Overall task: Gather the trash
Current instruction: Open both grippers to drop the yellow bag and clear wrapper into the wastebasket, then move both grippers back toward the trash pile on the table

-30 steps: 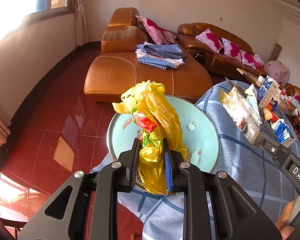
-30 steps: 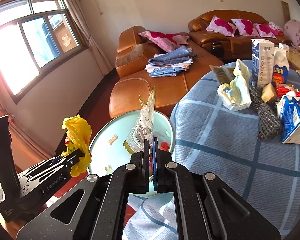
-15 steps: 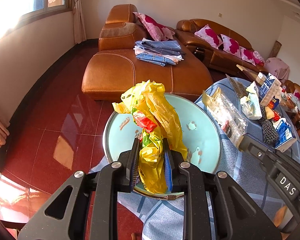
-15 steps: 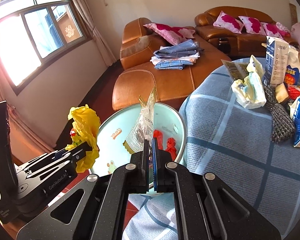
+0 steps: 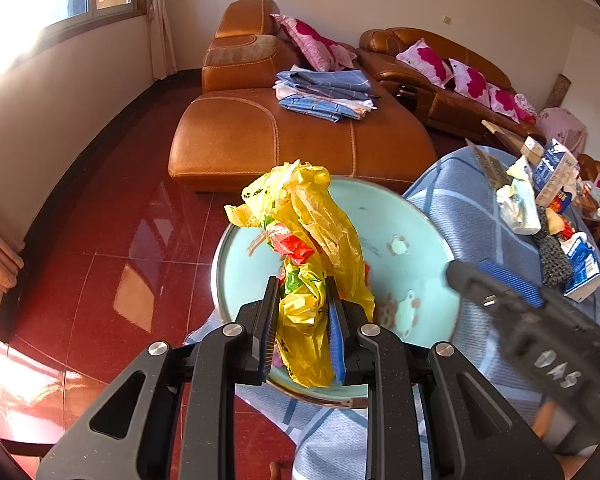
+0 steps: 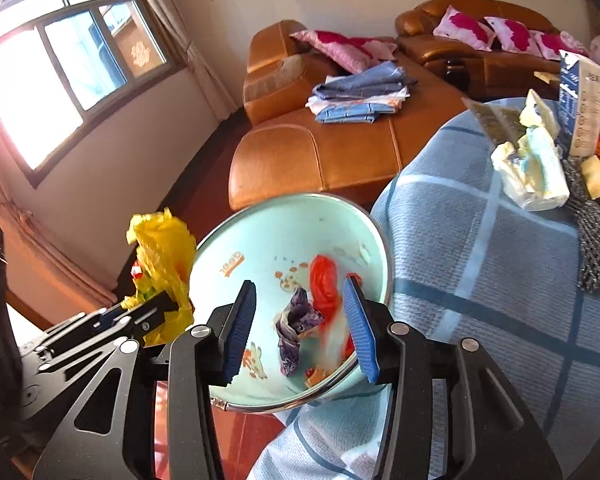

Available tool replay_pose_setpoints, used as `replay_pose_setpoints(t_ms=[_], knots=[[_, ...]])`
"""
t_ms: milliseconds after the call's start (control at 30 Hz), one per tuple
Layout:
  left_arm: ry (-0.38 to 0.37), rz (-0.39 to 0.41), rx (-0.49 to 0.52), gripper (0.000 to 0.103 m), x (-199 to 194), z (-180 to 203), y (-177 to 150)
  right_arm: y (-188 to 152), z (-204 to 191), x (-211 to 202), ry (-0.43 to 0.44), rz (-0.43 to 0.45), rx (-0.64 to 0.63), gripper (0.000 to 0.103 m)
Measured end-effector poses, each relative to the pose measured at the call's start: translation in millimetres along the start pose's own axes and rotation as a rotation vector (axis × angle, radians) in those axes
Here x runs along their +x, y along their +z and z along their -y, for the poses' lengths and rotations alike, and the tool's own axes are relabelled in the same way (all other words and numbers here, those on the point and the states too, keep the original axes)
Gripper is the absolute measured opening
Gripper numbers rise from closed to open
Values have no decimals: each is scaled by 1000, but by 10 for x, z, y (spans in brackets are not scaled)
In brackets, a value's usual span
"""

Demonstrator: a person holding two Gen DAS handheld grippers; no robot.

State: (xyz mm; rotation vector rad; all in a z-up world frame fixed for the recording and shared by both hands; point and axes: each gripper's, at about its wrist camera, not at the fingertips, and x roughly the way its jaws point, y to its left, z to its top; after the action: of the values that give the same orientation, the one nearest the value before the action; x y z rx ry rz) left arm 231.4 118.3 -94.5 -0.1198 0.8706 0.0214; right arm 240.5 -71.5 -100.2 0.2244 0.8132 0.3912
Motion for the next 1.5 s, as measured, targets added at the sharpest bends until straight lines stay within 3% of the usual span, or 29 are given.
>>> replay_pose_setpoints(t_ms=[533, 600, 633, 833, 967, 1233, 1500], knots=[[-28, -33, 59, 26, 156, 213, -11, 25, 340, -442, -73, 90, 95, 45], [-10, -32, 73, 47, 166, 242, -19, 6, 376, -476, -77, 93, 101, 45], [1, -25, 68, 65, 152, 240, -19, 1, 386, -485, -79, 94, 105, 46], [41, 14, 52, 66, -2, 184, 9, -1, 372, -548, -70, 104, 114, 46], [74, 34, 47, 76, -84, 168, 3, -27, 349, -620, -68, 124, 110, 48], [135, 56, 42, 86, -193, 196, -58, -111, 395, -769, -87, 144, 119, 52], [146, 68, 44, 90, -271, 266, -85, -184, 504, -910, -109, 166, 143, 56]])
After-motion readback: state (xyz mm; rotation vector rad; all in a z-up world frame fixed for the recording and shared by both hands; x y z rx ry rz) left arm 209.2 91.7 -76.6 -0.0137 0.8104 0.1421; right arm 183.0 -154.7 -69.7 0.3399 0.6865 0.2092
